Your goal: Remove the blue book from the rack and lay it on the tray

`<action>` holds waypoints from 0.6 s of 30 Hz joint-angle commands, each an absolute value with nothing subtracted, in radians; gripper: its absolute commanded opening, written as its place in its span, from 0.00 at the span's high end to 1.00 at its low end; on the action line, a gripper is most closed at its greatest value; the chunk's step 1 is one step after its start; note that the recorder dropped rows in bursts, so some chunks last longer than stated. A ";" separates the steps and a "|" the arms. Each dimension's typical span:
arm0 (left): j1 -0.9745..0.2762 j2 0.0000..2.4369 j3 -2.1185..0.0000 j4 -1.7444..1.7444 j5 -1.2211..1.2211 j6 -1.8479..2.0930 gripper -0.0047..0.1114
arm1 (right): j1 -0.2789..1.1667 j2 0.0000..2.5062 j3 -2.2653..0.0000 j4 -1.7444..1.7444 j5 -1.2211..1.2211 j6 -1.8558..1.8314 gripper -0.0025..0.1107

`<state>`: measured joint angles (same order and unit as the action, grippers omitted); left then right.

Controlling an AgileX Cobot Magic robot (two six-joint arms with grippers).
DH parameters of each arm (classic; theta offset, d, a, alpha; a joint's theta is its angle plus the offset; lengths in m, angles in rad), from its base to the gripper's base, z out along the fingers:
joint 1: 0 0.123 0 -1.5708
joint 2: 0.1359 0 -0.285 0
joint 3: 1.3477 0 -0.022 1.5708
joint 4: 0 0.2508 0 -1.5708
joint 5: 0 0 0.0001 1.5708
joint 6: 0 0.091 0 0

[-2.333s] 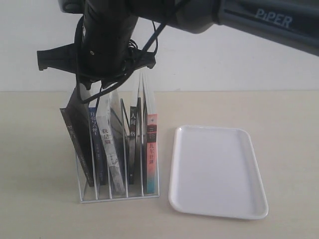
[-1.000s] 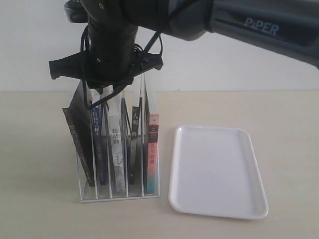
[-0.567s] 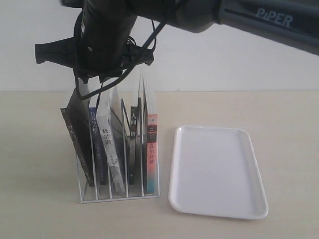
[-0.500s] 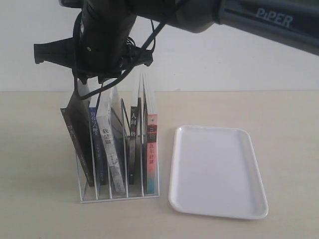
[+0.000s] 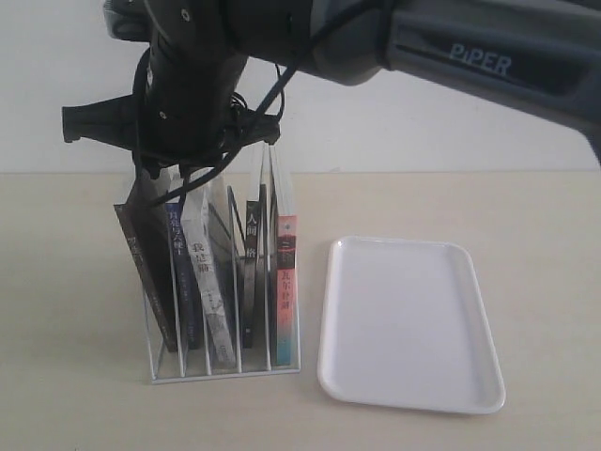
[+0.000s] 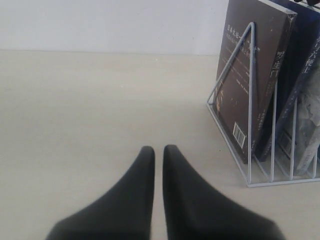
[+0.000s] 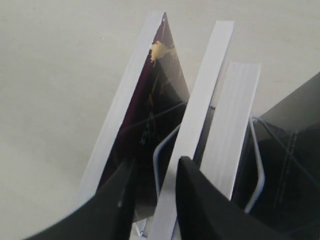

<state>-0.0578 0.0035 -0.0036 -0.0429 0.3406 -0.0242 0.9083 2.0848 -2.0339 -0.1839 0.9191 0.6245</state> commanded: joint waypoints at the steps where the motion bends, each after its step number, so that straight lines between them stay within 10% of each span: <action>1: -0.054 0.000 0.000 -0.040 0.340 -0.033 0.91 | 0.907 2.086 -2.036 -0.190 0.932 0.617 0.73; 18: -0.054 0.000 0.000 -0.040 0.340 -0.033 0.91 | 0.907 2.092 -2.036 -0.240 1.011 0.605 0.73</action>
<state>-0.0578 0.0035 -0.0036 -0.0429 0.3406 -0.0242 0.9083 2.0884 -2.0358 -0.2246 0.9930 0.6106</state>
